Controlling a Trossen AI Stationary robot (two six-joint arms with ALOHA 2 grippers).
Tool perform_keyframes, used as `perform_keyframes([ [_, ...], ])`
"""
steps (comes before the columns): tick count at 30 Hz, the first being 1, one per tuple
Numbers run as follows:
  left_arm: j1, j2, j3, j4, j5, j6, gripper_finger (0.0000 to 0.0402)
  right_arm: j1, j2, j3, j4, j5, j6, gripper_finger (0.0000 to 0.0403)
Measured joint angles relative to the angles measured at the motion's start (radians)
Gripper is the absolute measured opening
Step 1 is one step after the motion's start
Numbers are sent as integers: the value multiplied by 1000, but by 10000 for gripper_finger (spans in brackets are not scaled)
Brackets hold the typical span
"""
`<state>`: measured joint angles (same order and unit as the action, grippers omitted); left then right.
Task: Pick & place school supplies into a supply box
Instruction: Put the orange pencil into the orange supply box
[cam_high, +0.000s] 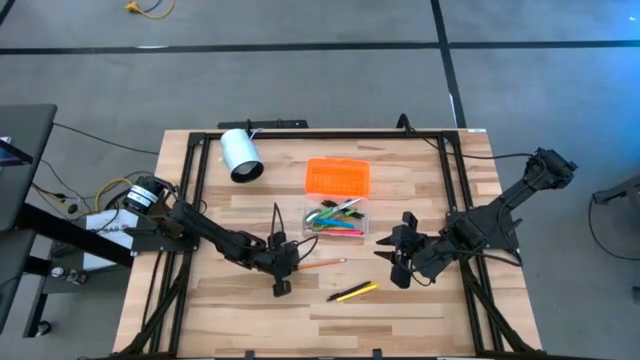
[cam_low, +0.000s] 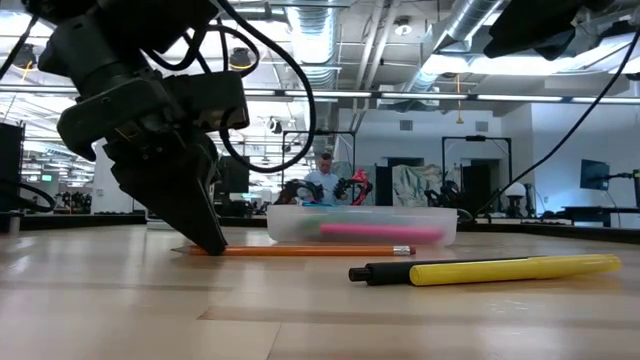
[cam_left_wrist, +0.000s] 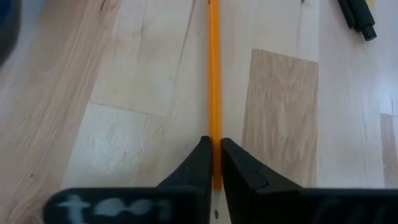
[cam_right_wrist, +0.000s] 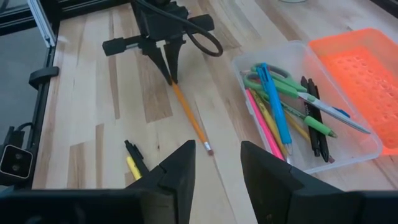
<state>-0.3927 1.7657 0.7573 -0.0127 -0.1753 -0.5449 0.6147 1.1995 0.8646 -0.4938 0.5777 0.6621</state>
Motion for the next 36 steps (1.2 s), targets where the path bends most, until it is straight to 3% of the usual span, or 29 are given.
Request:
perform_keyframes([
  [21,0,7,129,10,-58,135,4,0,-1,0,0,0,1,120],
  [28,8,5,184,-66,-96,171,3,0,-1,0,0,-1,1,120],
  [36,54,4,196,-63,-38,153,1,0,-1,0,0,-1,3,120],
])
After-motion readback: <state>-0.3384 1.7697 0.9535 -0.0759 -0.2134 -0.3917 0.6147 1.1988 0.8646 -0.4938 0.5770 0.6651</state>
